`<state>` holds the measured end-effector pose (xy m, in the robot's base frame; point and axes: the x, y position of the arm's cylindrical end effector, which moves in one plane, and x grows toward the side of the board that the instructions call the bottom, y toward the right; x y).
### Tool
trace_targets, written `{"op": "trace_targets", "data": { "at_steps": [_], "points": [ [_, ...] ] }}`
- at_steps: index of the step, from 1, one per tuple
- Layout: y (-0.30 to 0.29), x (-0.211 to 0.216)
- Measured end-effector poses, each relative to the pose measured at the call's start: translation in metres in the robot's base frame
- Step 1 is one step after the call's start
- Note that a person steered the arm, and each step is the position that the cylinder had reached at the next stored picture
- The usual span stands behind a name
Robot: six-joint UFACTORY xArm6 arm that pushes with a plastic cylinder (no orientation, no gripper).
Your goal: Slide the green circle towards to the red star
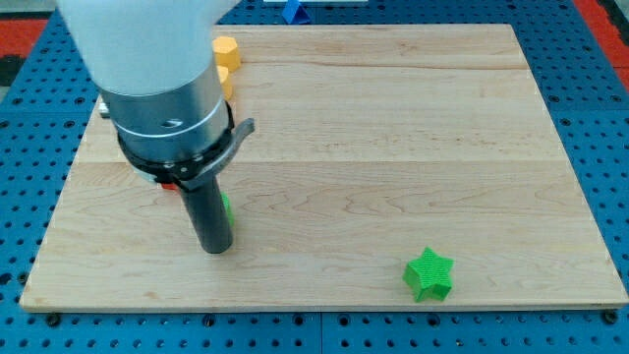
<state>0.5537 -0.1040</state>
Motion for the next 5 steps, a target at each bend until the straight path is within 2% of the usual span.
{"op": "trace_targets", "data": {
  "at_steps": [1,2,4,5],
  "points": [
    [0.058,-0.012],
    [0.045,-0.032],
    [-0.046,-0.028],
    [-0.007,-0.028]
  ]
}}
